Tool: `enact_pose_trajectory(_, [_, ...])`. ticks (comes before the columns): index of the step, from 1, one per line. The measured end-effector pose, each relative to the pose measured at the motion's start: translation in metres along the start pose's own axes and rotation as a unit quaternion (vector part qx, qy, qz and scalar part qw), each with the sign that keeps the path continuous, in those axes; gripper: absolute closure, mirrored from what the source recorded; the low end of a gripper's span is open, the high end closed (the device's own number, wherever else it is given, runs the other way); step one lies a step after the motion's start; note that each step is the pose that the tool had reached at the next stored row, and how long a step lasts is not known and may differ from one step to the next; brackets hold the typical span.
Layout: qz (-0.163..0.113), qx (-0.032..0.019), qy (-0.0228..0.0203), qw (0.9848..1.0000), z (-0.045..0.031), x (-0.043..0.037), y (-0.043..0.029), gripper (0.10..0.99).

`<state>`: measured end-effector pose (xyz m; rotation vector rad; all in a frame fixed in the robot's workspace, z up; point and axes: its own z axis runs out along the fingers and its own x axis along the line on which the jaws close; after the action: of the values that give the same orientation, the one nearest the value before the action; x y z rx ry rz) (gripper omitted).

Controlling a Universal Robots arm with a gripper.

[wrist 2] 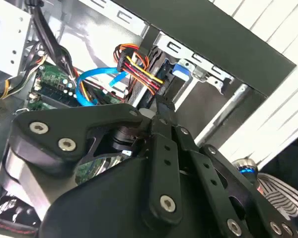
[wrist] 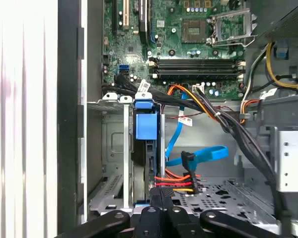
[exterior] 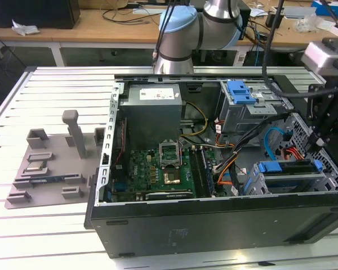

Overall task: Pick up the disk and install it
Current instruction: 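Insert the first disk wire, then insert the second disk wire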

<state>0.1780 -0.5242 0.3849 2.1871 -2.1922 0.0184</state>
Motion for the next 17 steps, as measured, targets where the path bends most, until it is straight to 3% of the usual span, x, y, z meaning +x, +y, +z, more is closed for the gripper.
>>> enact_pose_trajectory(1, [0.0,0.0,0.0002,1.0,-0.0033,0.0,0.0,0.98])
enact_pose_trajectory(4, [0.0,0.0,0.0002,1.0,-0.0034,0.0,0.0,0.973])
enact_pose_trajectory(5, [0.0,0.0,0.0002,1.0,-0.0035,0.0,0.0,0.851])
enact_pose_trajectory(6, [0.0,0.0,0.0002,1.0,-0.0035,0.0,0.0,0.792])
enact_pose_trajectory(7, [0.0,0.0,0.0002,1.0,-0.0035,0.0,0.0,0.792])
enact_pose_trajectory(8, [0.0,0.0,0.0002,1.0,-0.0035,0.0,0.0001,0.725])
enact_pose_trajectory(10, [0.0,0.0,0.0005,1.0,-0.0037,-0.0012,0.0011,0.725])
enact_pose_trajectory(13, [0.0,0.0,0.0002,1.0,-0.0029,-0.009,0.0064,0.725])
enact_pose_trajectory(15, [-0.001,0.0,0.0002,1.0,-0.0014,-0.0185,0.0147,0.725])
enact_pose_trajectory(17, [-0.006,0.0002,0.0003,1.0,0.0038,-0.0203,0.0218,0.725])
